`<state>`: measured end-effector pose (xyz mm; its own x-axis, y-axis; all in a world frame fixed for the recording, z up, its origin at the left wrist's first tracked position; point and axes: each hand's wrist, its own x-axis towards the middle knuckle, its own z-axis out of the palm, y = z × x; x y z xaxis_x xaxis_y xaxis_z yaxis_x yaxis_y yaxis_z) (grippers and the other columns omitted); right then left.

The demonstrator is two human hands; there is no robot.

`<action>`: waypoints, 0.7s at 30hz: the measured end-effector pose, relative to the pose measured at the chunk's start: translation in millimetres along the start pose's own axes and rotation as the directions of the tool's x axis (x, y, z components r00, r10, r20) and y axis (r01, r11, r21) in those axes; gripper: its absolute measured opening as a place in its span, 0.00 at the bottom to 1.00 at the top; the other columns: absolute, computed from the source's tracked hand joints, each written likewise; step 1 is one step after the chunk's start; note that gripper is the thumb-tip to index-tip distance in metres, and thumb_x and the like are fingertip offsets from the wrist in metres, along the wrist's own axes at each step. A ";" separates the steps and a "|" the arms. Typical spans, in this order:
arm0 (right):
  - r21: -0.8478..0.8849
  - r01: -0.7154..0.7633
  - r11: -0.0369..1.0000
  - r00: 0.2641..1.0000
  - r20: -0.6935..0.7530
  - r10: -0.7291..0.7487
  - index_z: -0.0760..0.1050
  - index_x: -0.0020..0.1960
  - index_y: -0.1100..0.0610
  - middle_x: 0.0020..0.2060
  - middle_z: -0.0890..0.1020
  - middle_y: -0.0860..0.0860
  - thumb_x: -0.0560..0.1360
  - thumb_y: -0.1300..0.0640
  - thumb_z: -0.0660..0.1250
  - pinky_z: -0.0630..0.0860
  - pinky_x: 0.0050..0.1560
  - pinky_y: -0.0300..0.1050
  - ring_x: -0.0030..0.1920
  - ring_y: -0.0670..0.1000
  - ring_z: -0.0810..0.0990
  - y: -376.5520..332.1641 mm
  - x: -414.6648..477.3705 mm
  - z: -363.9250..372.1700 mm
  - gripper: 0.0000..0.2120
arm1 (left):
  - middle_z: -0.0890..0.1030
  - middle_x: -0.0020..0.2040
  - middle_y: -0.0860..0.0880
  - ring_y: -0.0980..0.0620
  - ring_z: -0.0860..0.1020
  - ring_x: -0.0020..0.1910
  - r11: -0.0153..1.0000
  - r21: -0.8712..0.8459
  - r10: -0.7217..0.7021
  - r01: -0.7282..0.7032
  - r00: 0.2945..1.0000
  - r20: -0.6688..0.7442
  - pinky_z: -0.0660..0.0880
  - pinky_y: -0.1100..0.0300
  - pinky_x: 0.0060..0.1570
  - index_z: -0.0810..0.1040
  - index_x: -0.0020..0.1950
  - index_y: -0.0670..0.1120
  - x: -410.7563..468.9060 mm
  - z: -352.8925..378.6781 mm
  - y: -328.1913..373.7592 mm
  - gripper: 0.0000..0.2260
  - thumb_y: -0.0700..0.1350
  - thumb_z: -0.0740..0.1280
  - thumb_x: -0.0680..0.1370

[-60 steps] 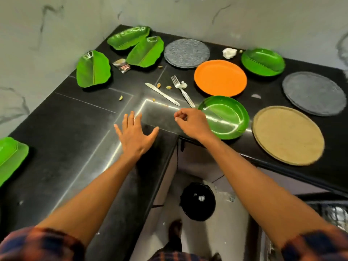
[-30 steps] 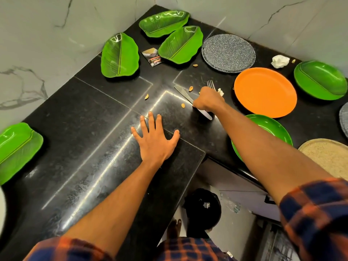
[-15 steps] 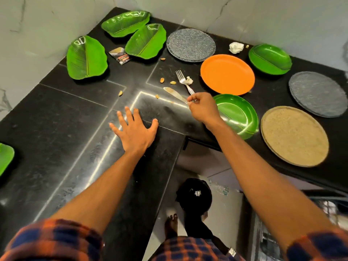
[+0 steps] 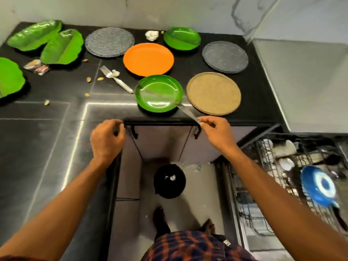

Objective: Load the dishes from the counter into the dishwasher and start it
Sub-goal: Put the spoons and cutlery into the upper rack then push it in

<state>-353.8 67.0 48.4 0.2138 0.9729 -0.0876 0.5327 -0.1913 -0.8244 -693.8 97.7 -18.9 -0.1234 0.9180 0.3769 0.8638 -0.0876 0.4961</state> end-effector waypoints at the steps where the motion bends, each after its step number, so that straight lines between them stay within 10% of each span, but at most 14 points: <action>1: -0.021 -0.006 1.000 1.000 0.006 0.006 0.84 0.56 0.54 0.38 0.82 0.44 0.80 0.60 0.67 0.73 0.39 0.36 0.33 0.37 0.77 12.7 -7.3 -14.2 0.09 | 0.83 0.44 0.47 0.42 0.81 0.43 0.999 -0.045 0.004 -0.002 0.999 0.040 0.76 0.50 0.43 0.82 0.49 0.49 -8.6 7.4 20.3 0.06 0.48 0.67 0.77; 6: -0.090 -0.070 0.994 0.992 -0.111 0.060 0.85 0.55 0.52 0.49 0.87 0.47 0.79 0.56 0.69 0.80 0.52 0.46 0.49 0.46 0.84 94.8 -47.7 -91.1 0.08 | 0.84 0.43 0.48 0.45 0.82 0.40 0.974 -0.159 0.187 -0.159 0.966 0.178 0.78 0.53 0.42 0.84 0.49 0.46 -59.8 56.5 135.1 0.06 0.45 0.68 0.77; 15: -0.082 -0.363 0.928 0.899 -0.295 0.325 0.85 0.55 0.50 0.45 0.86 0.47 0.78 0.56 0.68 0.76 0.47 0.45 0.47 0.49 0.83 268.9 -141.8 -257.5 0.10 | 0.82 0.48 0.49 0.44 0.80 0.46 0.868 -0.251 0.497 -0.429 0.750 0.437 0.78 0.49 0.43 0.85 0.55 0.47 -161.6 167.2 348.2 0.11 0.37 0.72 0.74; 21: 0.039 -0.538 0.842 0.770 -0.385 0.509 0.84 0.56 0.53 0.49 0.86 0.48 0.79 0.56 0.67 0.79 0.52 0.47 0.50 0.50 0.83 353.4 -190.9 -334.6 0.10 | 0.83 0.44 0.56 0.50 0.80 0.46 0.837 -0.286 0.547 -0.467 0.679 0.490 0.70 0.50 0.48 0.86 0.47 0.53 -200.8 210.8 451.2 0.04 0.49 0.71 0.78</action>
<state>67.6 -229.7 -39.1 0.7512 0.6014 -0.2720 0.3013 -0.6791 -0.6693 -176.2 -44.7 -35.6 0.6276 0.7651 0.1440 0.6405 -0.6125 0.4633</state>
